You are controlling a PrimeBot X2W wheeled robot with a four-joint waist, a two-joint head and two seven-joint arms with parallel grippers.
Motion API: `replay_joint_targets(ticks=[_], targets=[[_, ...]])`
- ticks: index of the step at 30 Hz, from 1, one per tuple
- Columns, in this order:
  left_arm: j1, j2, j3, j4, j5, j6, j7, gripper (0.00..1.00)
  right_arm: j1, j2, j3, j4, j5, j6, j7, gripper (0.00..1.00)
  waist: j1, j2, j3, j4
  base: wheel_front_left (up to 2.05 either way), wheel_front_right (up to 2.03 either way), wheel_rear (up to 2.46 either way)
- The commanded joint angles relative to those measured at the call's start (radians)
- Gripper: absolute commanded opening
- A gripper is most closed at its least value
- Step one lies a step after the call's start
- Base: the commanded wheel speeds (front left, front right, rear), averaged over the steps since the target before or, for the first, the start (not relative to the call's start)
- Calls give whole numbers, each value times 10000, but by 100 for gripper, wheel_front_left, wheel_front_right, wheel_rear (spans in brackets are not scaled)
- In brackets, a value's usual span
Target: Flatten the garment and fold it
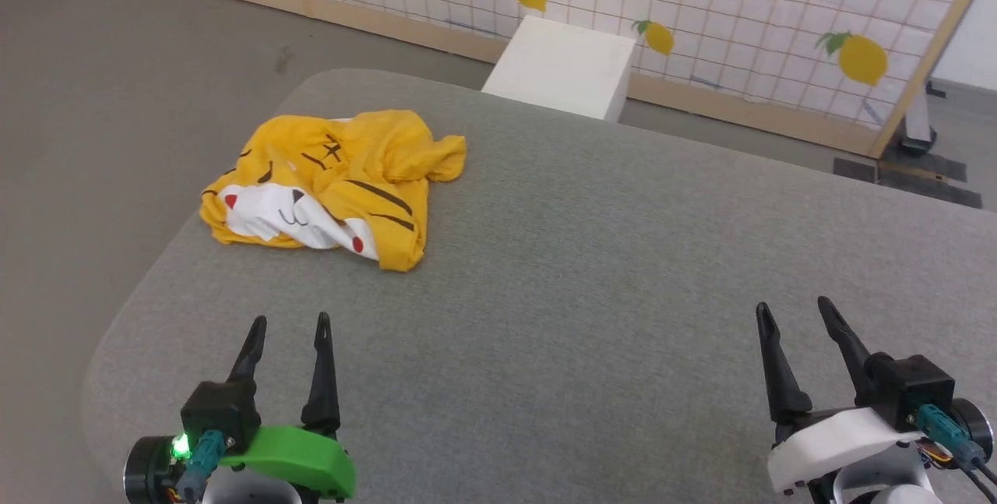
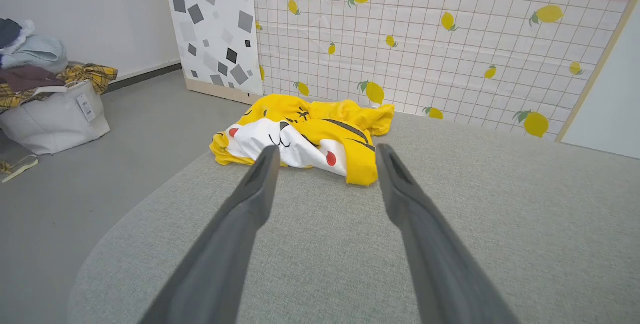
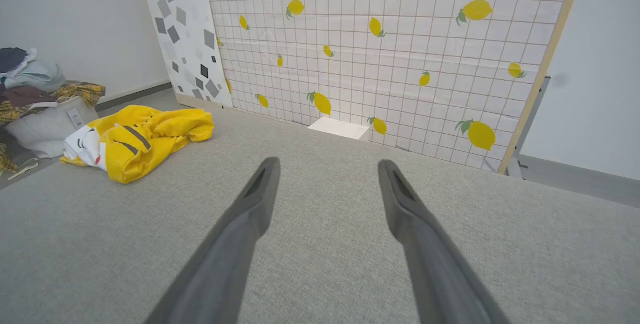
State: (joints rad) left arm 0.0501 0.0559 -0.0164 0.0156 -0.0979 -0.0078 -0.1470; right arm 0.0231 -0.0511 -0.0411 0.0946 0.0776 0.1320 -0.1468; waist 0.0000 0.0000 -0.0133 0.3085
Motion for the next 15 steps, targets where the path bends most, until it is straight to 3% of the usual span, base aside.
replay_joint_targets(ticks=[1, 15], targets=[[149, -33, -5, 16, -84, -49, -97, 100, 138, 5, 8, 66, 86, -8, -104, 100, 0, 0, -76, 234, 0, 0, 0], [298, -40, 51, 79, -212, -147, -388, 100, 144, 6, 58, 439, 202, -9, -394, 100, 0, 0, -164, 1115, 0, 0, 0]])
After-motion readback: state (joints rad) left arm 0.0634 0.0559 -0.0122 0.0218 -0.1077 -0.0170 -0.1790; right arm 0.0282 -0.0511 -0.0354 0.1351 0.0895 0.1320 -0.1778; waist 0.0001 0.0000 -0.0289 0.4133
